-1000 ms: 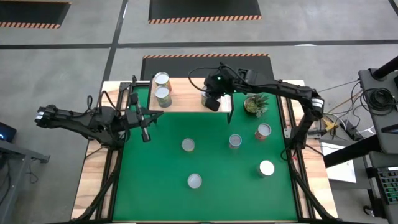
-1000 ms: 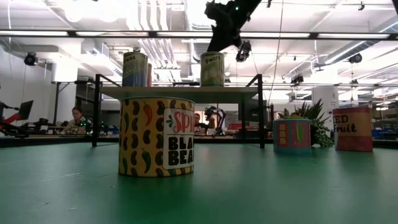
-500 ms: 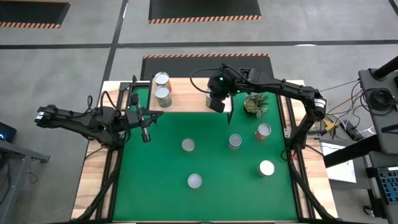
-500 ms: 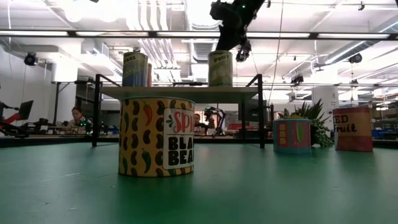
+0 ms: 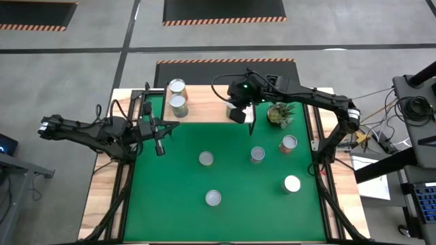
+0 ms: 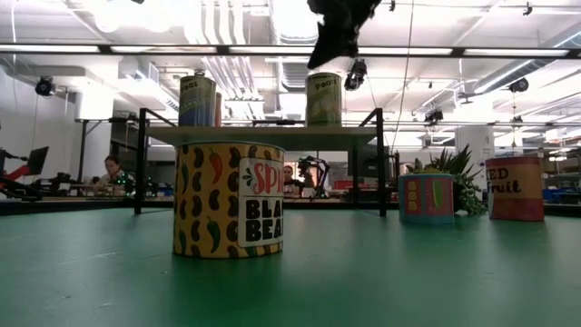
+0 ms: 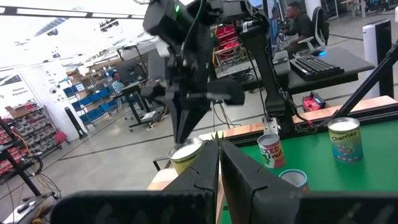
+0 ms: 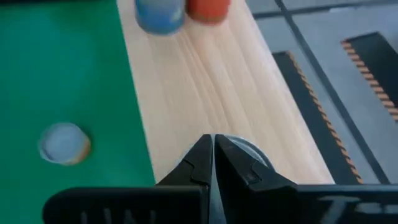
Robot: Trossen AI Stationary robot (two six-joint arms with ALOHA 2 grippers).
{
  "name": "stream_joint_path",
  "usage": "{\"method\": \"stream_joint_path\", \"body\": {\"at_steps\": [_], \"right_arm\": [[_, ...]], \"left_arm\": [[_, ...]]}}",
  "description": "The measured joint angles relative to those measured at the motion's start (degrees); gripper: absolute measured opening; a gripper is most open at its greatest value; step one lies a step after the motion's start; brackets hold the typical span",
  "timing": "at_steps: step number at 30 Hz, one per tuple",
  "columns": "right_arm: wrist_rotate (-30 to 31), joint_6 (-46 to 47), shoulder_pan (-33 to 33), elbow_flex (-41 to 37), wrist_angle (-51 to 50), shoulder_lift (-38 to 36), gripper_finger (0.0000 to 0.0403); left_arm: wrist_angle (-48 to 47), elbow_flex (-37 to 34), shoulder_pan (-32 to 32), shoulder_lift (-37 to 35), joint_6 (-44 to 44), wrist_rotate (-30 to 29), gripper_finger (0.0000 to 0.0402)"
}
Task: Pick and place cans onto a shelf
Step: Put the big light blue can on the shelf aligned with the other big green can
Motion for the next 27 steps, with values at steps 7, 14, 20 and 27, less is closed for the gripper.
{"method": "stream_joint_path", "body": {"at_steps": [7, 14, 20, 27], "right_arm": [[-0.02, 7.51, 5.47, 0.56, -2.02, -3.22, 0.0009], [0.04, 17.52, 14.38, 0.33, -8.34, -4.37, 0.0009], [0.01, 30.39, 21.96, -2.46, -12.20, -4.15, 0.0009], [-1.39, 51.15, 28.57, -10.39, -18.80, -4.33, 0.0009]], "left_arm": [[0.01, 0.00, 0.02, 0.00, -0.46, 0.00, 0.0000], [0.01, 0.00, 0.02, 0.02, -0.68, 0.00, 0.0000], [0.00, 0.00, 0.02, 0.24, -1.36, 0.01, 0.0000], [-0.04, 0.00, 0.02, 0.74, -1.95, 0.02, 0.0000]]}}
